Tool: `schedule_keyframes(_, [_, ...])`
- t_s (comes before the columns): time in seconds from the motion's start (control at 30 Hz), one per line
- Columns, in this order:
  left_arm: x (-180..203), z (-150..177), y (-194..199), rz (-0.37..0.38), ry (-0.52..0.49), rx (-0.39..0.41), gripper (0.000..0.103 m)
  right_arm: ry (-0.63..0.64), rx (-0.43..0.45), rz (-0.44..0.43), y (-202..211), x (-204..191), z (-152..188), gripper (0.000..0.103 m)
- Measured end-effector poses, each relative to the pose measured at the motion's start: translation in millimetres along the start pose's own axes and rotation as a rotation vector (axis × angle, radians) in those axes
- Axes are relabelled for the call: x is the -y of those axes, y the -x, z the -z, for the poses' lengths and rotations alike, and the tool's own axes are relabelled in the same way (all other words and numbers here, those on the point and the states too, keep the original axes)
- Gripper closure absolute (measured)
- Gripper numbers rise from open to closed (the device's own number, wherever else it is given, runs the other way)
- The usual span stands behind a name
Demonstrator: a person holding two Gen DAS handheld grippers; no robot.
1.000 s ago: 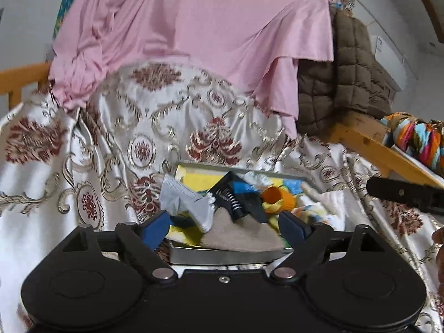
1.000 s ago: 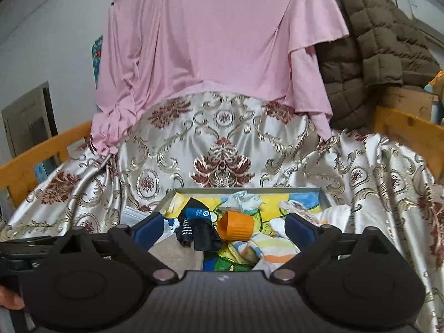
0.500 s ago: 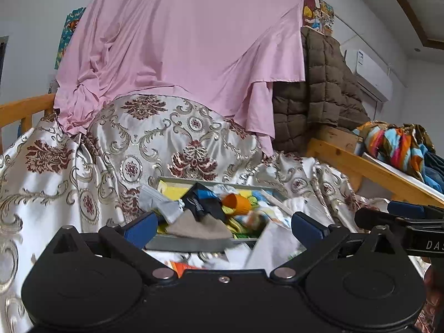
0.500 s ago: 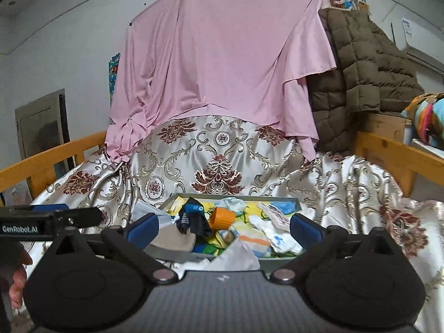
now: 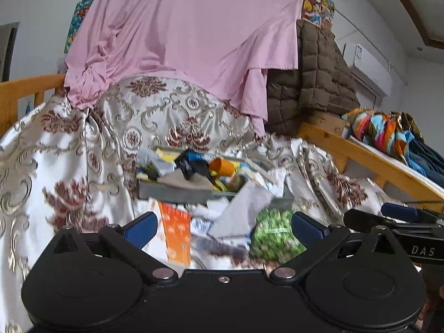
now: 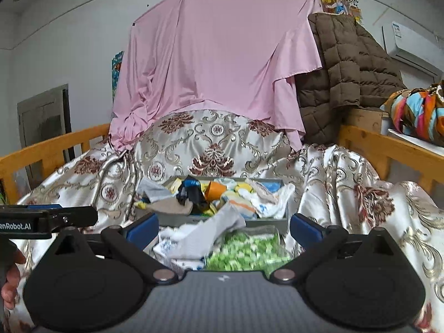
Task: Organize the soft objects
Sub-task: 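Withdraw both open tools from the tray back toward the pile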
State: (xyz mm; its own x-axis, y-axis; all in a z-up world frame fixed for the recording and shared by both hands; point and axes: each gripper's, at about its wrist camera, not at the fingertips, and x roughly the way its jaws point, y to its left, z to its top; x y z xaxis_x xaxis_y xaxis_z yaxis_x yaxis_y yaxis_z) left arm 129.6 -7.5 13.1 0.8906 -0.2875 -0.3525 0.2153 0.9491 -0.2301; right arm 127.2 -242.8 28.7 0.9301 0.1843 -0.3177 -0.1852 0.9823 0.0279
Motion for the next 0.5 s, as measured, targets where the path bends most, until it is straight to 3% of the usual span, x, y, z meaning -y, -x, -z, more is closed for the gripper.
schedule_keyframes(0.5, [14, 26, 10, -0.024, -0.076, -0.113, 0.001, 0.025, -0.093, -0.004, 21, -7, 30, 0.000])
